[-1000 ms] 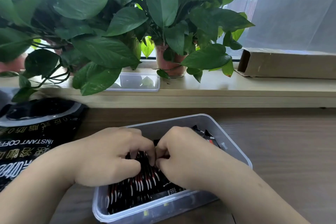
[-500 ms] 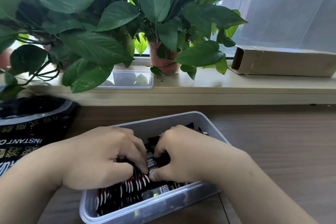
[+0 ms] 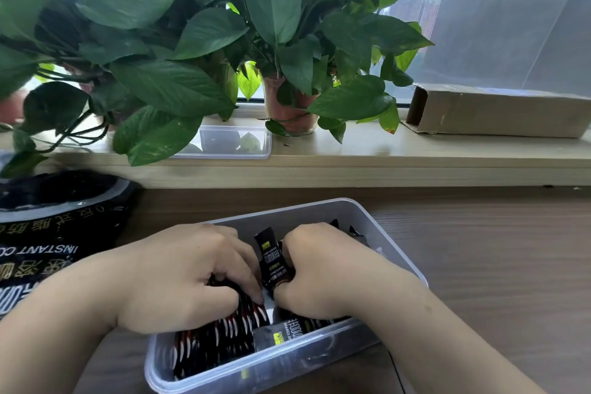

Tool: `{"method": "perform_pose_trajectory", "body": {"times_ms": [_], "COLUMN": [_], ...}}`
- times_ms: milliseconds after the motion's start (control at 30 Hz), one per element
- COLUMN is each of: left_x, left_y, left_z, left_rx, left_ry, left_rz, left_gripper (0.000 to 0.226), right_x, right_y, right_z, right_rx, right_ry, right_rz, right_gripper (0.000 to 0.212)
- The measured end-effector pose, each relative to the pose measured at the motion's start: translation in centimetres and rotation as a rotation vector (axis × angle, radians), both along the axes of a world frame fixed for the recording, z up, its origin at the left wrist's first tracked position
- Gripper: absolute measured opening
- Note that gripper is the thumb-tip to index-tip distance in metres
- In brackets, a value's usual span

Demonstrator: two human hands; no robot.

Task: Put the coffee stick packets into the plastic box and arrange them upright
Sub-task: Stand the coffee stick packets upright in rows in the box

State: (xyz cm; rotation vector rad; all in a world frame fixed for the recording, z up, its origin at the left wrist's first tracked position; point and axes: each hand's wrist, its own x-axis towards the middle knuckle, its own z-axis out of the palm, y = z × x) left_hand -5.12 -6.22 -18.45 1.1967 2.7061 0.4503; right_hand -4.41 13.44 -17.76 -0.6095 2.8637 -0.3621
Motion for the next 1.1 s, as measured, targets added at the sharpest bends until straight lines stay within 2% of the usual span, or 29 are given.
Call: {"method": "perform_pose_trajectory", "body": {"times_ms": [133, 333, 467, 633, 767, 933, 1100], "left_x": [0.1, 0.2, 0.3, 0.5, 0.5, 0.5, 0.0], "left_y": [0.0, -0.1, 0.0, 0.0, -0.1, 0.3, 0.8], "left_z": [-0.1, 0.1, 0.3, 0.4, 0.4, 1.0, 1.6], "left_rx": [-0.007, 0.017, 0.036, 0.065, -0.014, -0.048, -0.057], "left_ry": [0.002, -0.02, -0.018, -0.022, 0.032, -0.007, -0.104], "left_rz": [0.005, 0.01, 0.017, 0.026, 0.031, 0.05, 0.034], "left_gripper": [0.05, 0.049, 0.05, 0.052, 0.049, 0.047, 0.046], "right_x": [-0.2, -0.2, 0.1, 0.6, 0.6, -0.1, -0.2], "right_y": [0.1, 0.5, 0.7, 1.0, 1.8, 3.2, 3.6], "right_z": [0.0, 0.3, 1.0, 2.2, 3.3, 3.6, 2.8], "right_rx": [-0.158, -0.487, -0.742, -0.904, -1.01, -0.977, -0.786], "right_ry": [0.004, -0.033, -0.084, -0.141, -0.095, -0.072, -0.096], "right_rz": [-0.138, -0.189, -0.215, -0.202, -0.236, -0.256, -0.26], "right_gripper": [0.021, 0.007, 0.009, 0.01, 0.008, 0.005, 0.002]}}
